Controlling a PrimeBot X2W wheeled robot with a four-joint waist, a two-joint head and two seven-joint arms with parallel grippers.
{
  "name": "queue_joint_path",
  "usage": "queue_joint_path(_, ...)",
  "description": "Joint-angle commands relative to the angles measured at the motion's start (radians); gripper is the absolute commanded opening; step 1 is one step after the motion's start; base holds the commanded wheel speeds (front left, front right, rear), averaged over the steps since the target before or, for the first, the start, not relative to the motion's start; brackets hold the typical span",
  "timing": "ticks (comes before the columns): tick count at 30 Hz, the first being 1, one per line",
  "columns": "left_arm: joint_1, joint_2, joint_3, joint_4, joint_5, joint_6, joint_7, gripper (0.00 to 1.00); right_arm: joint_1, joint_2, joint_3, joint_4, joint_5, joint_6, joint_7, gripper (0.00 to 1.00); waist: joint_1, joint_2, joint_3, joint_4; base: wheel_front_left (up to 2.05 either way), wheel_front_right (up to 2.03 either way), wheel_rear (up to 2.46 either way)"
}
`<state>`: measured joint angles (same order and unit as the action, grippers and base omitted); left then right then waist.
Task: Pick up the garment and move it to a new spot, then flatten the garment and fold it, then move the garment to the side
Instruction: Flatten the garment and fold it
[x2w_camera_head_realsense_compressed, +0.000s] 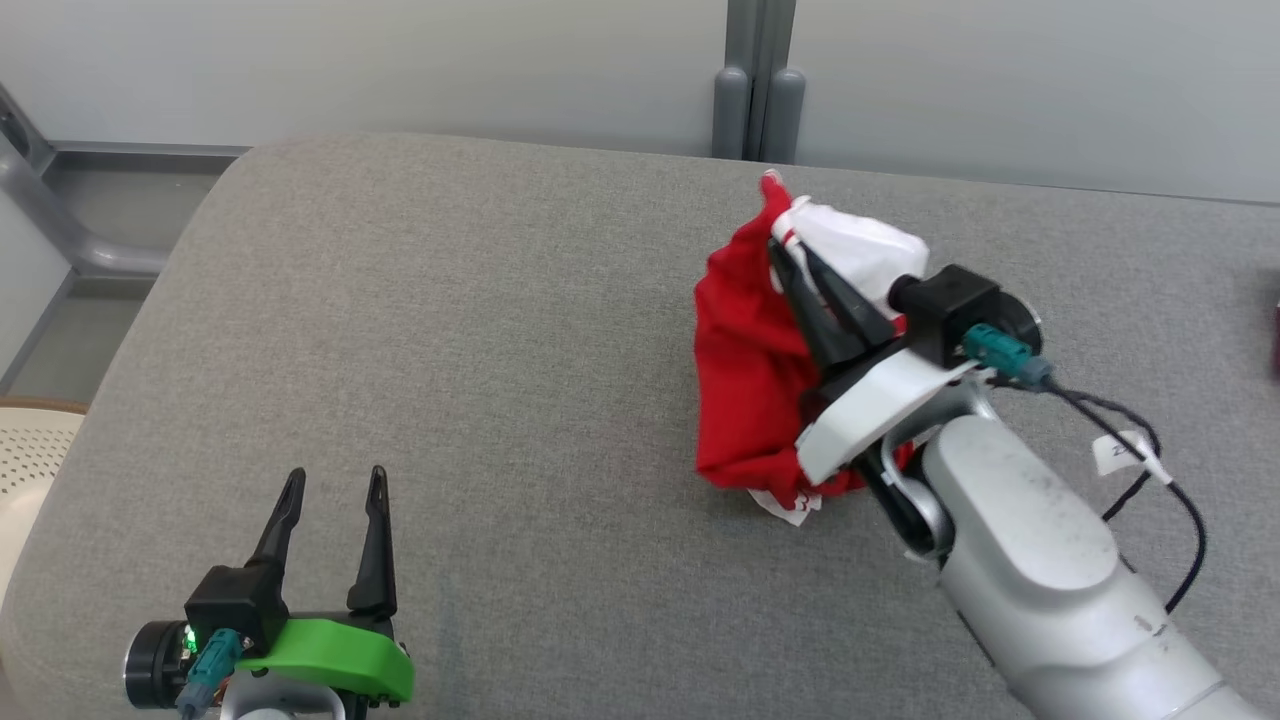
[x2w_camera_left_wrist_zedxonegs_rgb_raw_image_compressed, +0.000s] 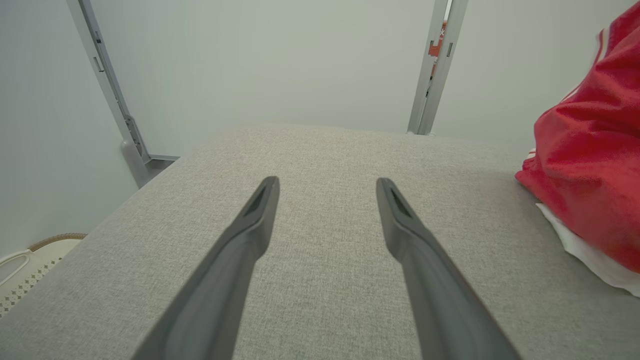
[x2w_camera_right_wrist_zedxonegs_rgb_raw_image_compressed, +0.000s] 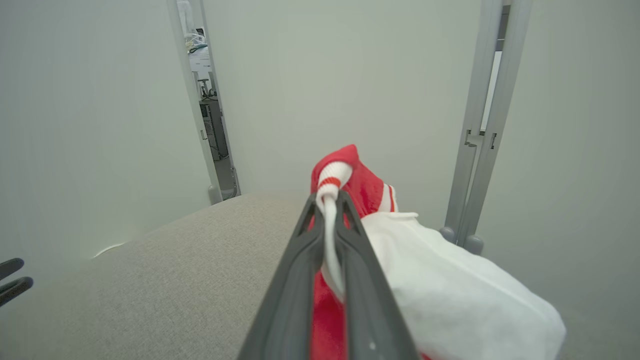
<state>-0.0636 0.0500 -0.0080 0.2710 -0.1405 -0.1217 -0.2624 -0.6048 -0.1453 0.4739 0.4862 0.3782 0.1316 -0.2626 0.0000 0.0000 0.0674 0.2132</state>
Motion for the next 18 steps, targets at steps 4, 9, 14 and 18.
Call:
queue_joint_path(4,0.011,0.002,-0.004,-0.001,0.003,0.004,-0.003,1.00,0.039,0.049,0.104,-0.012,-0.001,-0.002,-0.003,0.00,0.0000,0.0000,-0.006,0.027,0.00,0.00,0.00)
queue_joint_path(9,-0.004,0.002,-0.014,0.003,0.000,0.003,-0.003,1.00,0.068,0.086,0.224,0.013,0.022,-0.002,-0.003,0.00,0.0000,0.0000,0.004,0.053,0.00,0.00,0.00)
queue_joint_path(14,-0.014,0.002,-0.023,0.012,-0.010,0.002,-0.003,1.00,0.102,0.093,0.370,0.017,0.079,-0.002,-0.003,0.00,0.0000,0.0000,0.011,0.075,0.00,0.00,0.00)
queue_joint_path(18,-0.013,0.002,-0.025,0.013,-0.013,0.007,-0.003,1.00,0.105,0.093,0.432,-0.018,0.124,-0.002,-0.003,1.00,0.0000,0.0000,0.013,0.080,0.00,0.00,0.00)
